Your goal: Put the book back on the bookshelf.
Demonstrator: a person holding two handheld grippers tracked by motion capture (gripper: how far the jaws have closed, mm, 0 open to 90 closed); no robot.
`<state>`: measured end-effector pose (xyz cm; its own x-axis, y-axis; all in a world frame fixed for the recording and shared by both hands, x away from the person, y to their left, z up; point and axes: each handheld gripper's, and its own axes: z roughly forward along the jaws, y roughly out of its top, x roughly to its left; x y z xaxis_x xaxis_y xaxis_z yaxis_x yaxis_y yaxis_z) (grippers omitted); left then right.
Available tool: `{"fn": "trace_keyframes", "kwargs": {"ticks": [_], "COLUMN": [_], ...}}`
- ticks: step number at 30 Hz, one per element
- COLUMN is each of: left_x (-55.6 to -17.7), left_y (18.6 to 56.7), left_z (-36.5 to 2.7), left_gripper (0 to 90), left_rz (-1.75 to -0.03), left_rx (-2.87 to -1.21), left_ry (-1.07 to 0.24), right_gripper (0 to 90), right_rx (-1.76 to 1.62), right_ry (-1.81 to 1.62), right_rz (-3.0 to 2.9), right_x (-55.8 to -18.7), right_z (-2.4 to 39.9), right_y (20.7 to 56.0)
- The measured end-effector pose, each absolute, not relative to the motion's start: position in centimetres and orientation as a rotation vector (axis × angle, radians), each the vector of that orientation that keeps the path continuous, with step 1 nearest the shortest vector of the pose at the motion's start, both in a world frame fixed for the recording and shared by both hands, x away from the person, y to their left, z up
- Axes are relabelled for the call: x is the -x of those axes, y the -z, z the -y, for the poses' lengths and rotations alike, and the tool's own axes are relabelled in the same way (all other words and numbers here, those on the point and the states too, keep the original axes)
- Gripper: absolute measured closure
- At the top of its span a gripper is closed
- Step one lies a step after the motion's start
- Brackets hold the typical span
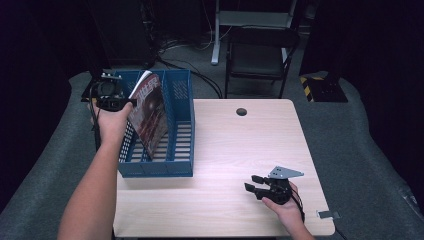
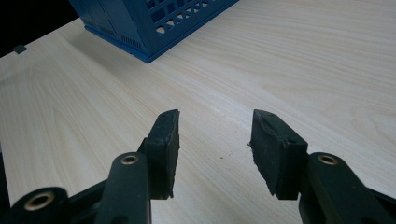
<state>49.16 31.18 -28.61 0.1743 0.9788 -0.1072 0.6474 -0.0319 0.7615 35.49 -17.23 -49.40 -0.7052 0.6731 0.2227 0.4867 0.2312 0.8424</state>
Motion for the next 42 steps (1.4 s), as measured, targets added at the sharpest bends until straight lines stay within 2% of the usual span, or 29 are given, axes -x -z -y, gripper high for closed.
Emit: {"fn": "trace_keyframes", "kwargs": {"ticks": [13,29,42], "left_x": [-49.5,-49.1,-48.8], "left_y": [28.8,30.0,30.6], "left_z": [-30.6,-30.4,-30.7], "left_gripper": [84.2,83.3,68.4], "left_rz": [-1.565,-1.575,-1.564], "left_rx": [-1.715,-1.708,-1.712], "left_ry": [-0.657,-0.655,-0.632], "right_gripper": [52.0,52.1,52.1], "right_rx": [-1.104,-1.1,-1.091], "right_ry": [-1.469,-1.466,-1.462], "right_rz": [-2.314,-2.316,-2.328], "right_x": [-35.5,-35.5,-35.5], "right_z": [17.2,17.2,17.1], "right_y": [49.4,49.4,49.5]}}
